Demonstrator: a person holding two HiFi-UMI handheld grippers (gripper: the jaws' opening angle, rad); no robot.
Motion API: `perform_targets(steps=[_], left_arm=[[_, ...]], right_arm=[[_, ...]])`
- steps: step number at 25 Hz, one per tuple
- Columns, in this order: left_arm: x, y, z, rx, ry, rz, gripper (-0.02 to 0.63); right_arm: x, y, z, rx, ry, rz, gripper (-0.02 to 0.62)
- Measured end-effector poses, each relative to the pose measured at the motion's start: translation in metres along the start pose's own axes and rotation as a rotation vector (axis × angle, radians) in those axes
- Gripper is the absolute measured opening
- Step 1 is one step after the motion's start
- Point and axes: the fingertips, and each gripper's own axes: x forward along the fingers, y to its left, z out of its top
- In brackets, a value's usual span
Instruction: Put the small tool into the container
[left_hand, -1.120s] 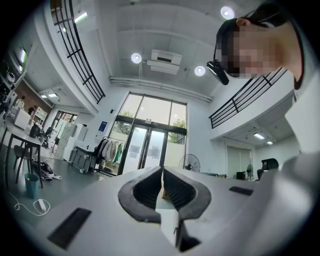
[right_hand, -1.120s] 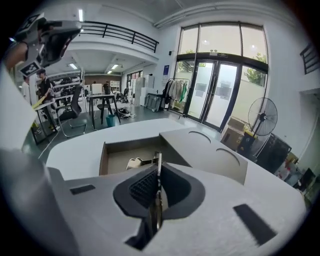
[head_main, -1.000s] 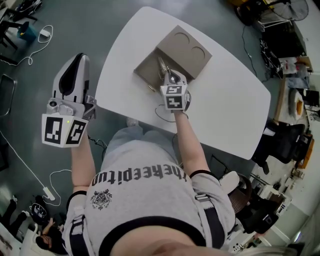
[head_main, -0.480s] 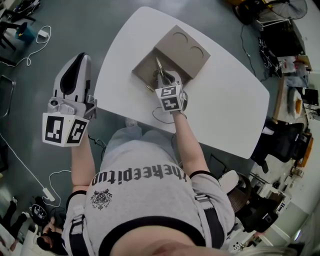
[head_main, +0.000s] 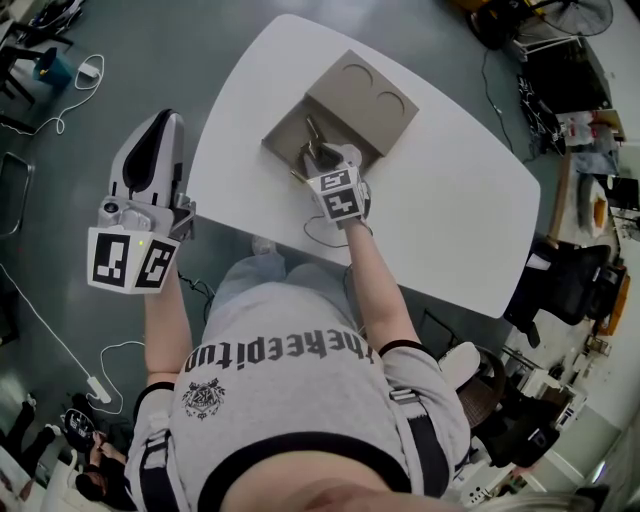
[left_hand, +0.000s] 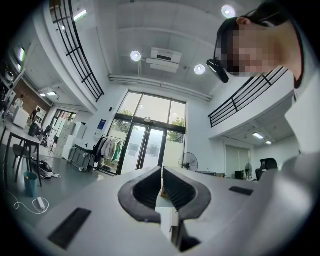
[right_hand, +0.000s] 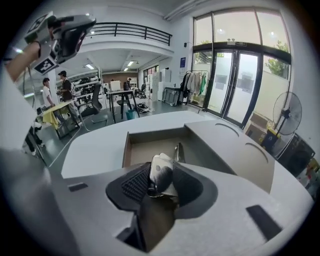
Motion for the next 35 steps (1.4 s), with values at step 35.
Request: perform_targets(steps=[35], left_arm=[[-0.040, -0.139, 0.007, 0.017, -0.021, -0.029, 0.014]], right_arm=[[-0.203, -0.032, 0.040, 0.217, -0.507, -0.035, 0.002]])
